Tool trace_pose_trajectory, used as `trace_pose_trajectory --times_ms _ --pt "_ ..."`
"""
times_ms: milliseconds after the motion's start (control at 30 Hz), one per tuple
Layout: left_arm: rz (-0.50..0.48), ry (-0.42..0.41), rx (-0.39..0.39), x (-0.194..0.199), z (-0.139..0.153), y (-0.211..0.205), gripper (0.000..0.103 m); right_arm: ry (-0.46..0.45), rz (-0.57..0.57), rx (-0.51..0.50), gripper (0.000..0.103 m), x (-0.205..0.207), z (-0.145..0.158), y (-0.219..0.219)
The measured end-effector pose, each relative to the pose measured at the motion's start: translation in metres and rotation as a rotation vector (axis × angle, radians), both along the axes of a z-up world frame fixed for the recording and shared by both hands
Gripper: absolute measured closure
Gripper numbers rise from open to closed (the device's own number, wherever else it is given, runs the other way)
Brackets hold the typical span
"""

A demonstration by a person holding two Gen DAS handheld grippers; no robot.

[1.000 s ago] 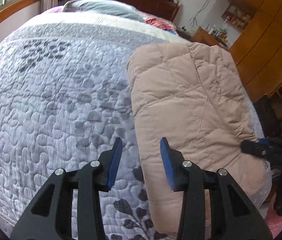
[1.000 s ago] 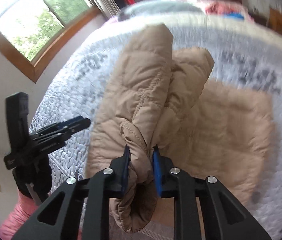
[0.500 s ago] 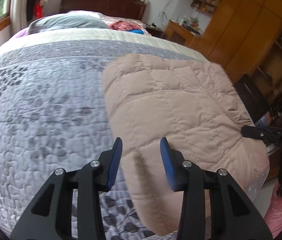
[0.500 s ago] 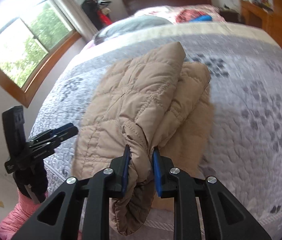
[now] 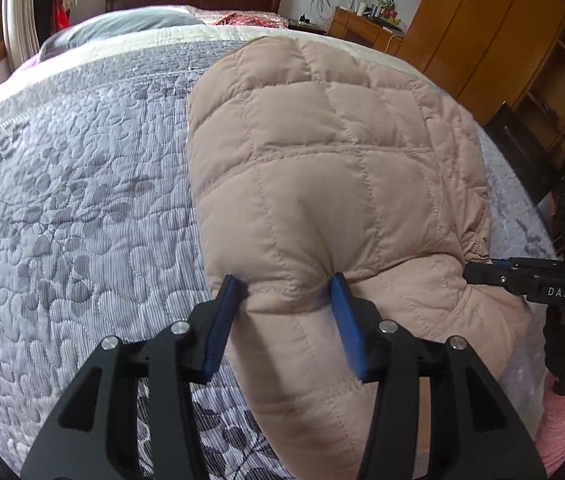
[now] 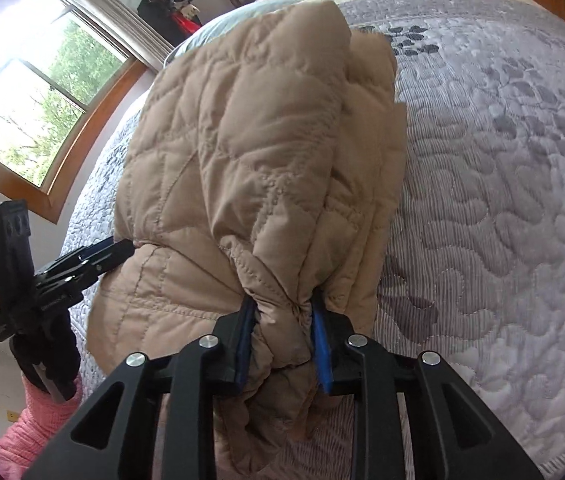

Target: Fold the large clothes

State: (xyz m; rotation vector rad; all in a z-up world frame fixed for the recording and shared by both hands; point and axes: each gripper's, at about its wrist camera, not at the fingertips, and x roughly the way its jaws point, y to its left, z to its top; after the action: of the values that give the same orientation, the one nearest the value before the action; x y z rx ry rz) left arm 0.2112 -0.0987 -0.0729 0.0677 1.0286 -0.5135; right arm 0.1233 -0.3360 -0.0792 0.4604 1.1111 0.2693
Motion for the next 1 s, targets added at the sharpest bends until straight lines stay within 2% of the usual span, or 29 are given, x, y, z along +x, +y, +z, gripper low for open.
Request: trace_pose_trajectory --times_ms 100,200,300,367,533,733,1000 --pt "0.004 -0.028 0.029 -0.003 -0.002 -0.005 0.055 -0.009 -0.008 -0.021 0.077 -0.002 -0.001 0.004" --pt "0.02 -0.005 -0.012 -0.001 0.004 0.002 0.056 -0.02 -0.012 -0.038 0.073 -0.005 0.007 0.003" --pt "0.039 -0.013 -0.037 -0.012 0.023 0.014 0.058 -0.079 -0.028 -0.114 0.065 -0.026 0.035 0.008" --pt "0.053 -0.049 -0.044 -0.024 0.037 0.021 0.058 -0.145 -0.05 -0.2 0.065 -0.044 0.061 0.012" --pt "0.034 -0.121 -0.066 -0.057 0.064 0.02 0.058 -0.223 -0.02 -0.204 0.065 -0.07 0.1 0.023" --pt "0.001 -0.166 -0.063 -0.091 0.074 0.007 0.058 -0.221 0.056 -0.196 0.067 -0.077 0.102 0.048" --pt "-0.027 -0.174 -0.035 -0.101 0.064 0.001 0.058 -0.199 0.072 -0.183 0.069 -0.077 0.083 0.05"
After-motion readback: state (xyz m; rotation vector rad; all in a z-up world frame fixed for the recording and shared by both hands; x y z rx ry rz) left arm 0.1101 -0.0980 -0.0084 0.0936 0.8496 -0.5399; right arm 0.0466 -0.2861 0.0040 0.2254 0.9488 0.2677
